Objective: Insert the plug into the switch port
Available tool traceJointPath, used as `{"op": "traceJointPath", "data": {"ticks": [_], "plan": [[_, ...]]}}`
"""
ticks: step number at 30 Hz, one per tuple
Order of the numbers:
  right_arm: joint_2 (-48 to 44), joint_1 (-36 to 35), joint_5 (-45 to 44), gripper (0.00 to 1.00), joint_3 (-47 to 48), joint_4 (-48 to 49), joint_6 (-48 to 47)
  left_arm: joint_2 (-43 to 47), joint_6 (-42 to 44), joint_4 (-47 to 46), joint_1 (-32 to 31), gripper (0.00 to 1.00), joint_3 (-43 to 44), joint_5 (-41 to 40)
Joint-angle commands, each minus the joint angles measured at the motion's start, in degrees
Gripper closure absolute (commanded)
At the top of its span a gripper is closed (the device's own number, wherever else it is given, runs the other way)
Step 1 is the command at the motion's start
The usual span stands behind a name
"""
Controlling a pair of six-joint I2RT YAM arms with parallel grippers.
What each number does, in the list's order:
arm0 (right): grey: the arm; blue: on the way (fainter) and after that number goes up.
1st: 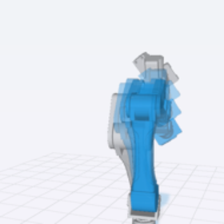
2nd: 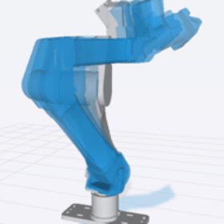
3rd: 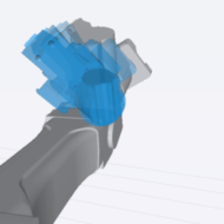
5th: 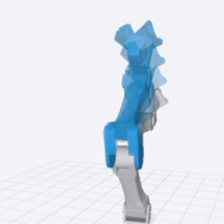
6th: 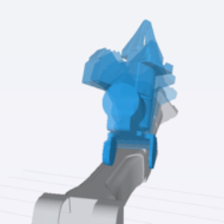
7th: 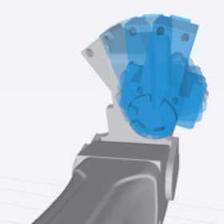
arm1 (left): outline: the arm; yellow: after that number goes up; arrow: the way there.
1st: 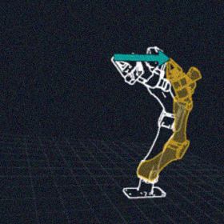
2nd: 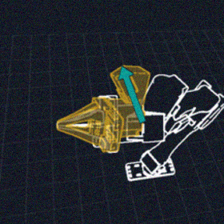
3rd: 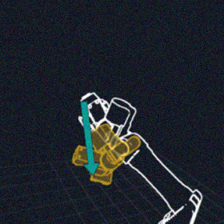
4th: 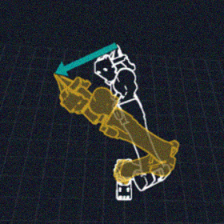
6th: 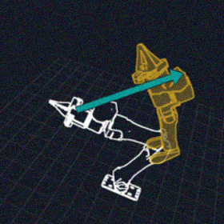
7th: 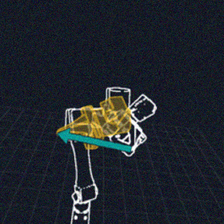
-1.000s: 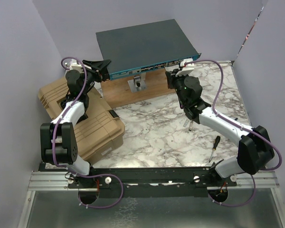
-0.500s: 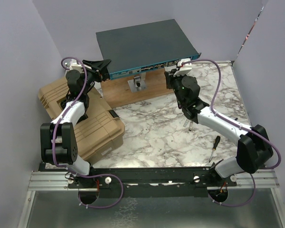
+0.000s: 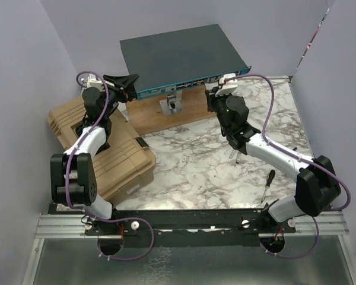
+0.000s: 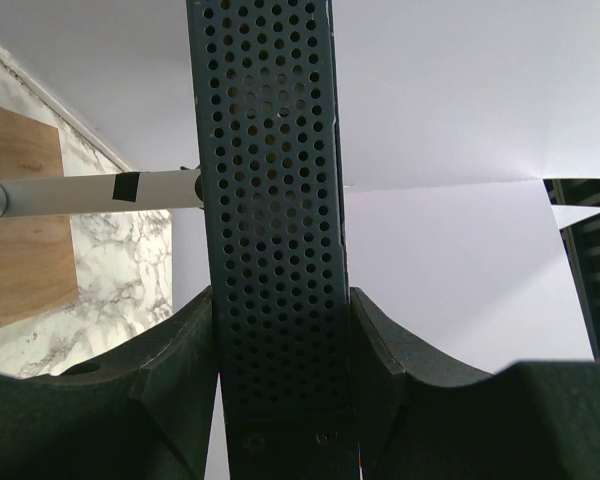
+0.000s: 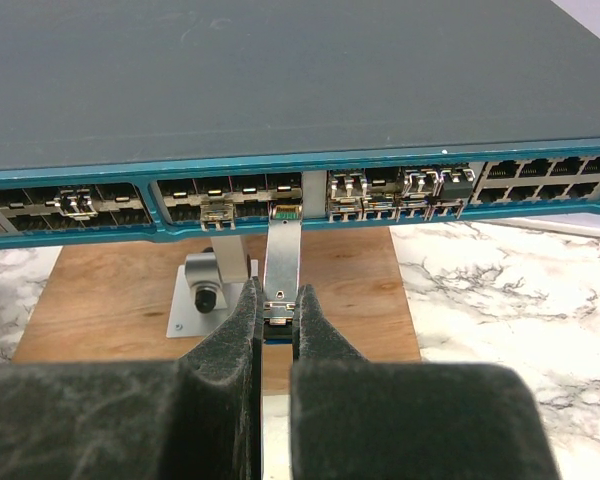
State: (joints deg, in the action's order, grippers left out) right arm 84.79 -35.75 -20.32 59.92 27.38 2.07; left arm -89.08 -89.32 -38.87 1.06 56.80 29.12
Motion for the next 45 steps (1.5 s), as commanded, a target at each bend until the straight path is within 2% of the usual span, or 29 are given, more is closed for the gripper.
{"op": "traceJointPath", "data": {"ticks": [1,24,38,45], "plan": [[1.57,-1.74,4.08,0.99,2.13,1.7,-0.56,-1.35,2.74,4.22,-3.98,0.99,0.75,0.94],[2.12,-2.58,4.52,0.99,4.29,-2.01,-0.36,-0.88,4.15,5.81,-4.09,0.99,0.95,0.76],[0.43,-1.31,4.04,0.99,10.75,-13.11,5.84,-0.24,5.91,7.27,-4.11,0.99,-0.01,0.23],[-1.93,-1.07,8.86,0.99,7.3,-8.75,5.22,-0.1,6.6,8.04,-4.13,0.99,-0.02,-0.12]]}}
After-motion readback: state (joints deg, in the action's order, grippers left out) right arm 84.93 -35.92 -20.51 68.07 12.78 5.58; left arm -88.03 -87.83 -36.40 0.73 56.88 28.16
